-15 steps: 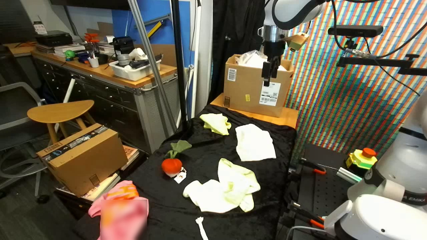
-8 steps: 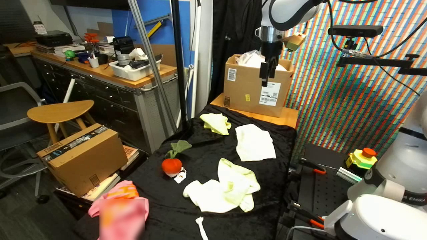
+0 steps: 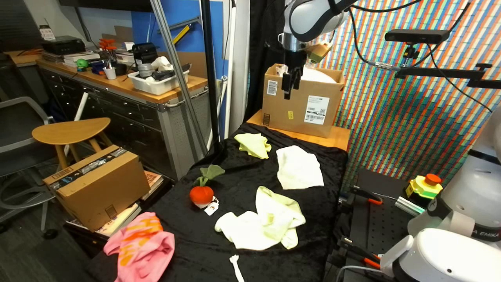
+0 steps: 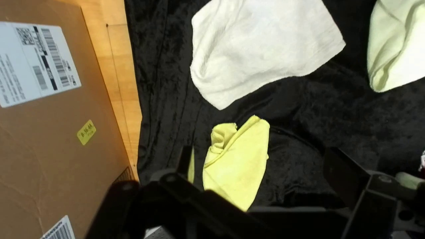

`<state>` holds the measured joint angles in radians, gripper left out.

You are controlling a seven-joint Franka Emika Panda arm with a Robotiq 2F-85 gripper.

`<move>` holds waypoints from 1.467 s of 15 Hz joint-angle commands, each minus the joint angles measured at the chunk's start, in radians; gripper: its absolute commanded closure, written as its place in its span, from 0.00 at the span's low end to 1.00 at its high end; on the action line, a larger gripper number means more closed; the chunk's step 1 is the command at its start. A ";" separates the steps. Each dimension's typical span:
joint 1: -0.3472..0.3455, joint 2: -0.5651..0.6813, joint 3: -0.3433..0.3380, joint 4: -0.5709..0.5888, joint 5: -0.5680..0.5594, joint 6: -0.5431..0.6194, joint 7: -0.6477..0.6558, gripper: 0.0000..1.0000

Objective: Pile up all the objects on the table

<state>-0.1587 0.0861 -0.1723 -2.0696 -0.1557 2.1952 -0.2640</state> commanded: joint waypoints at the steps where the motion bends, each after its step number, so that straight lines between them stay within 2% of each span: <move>1: -0.014 0.177 0.023 0.138 0.087 0.074 -0.060 0.00; 4: -0.026 0.306 0.050 0.210 0.137 0.160 -0.058 0.00; 7: -0.029 0.431 0.066 0.299 0.124 0.204 -0.027 0.00; 10: -0.032 0.553 0.080 0.416 0.117 0.161 -0.016 0.00; 15: -0.017 0.748 0.069 0.614 0.096 0.154 0.054 0.00; 22: -0.020 0.957 0.074 0.868 0.101 0.032 0.102 0.00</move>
<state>-0.1731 0.9423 -0.1040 -1.3615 -0.0473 2.3068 -0.1884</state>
